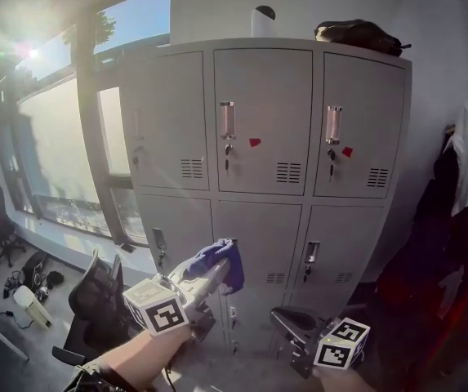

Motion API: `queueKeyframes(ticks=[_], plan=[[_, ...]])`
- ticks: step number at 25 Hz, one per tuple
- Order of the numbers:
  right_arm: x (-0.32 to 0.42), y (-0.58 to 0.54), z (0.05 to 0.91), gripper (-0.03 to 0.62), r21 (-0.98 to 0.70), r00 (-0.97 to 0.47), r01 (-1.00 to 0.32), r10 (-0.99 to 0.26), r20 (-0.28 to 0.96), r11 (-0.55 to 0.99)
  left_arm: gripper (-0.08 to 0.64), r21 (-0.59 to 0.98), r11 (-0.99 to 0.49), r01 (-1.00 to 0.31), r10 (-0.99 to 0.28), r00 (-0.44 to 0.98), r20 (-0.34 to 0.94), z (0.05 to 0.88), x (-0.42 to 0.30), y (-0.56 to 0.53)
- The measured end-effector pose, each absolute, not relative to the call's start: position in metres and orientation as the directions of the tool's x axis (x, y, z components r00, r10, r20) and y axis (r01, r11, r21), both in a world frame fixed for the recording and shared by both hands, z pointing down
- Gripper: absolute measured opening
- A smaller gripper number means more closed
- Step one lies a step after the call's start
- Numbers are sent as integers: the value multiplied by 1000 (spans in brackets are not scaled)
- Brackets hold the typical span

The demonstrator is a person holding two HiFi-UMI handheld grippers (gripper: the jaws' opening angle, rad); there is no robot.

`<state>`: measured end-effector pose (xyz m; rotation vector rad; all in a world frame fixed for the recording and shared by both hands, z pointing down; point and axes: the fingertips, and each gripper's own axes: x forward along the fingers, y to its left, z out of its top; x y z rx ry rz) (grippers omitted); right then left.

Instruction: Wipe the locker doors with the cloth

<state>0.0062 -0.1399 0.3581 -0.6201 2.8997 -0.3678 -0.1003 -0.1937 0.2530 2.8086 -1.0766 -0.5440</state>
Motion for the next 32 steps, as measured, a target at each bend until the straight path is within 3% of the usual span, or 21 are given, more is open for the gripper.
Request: queueKeyframes(ticks=[13, 25, 32], plan=[[-5, -187, 292, -3, -163, -942, -316, -329, -60, 935, 104, 103, -739, -666, -661, 686, -304, 174, -102, -227], [-69, -235, 223, -3, -12, -910, -413, -413, -32, 911, 104, -92, -796, -598, -548, 777, -309, 100, -154, -264], [-78, -261, 214, -3, 14, -899, -439, -439, -6, 898, 104, -155, -760, -631, -558, 756, -341, 31, -170, -312]])
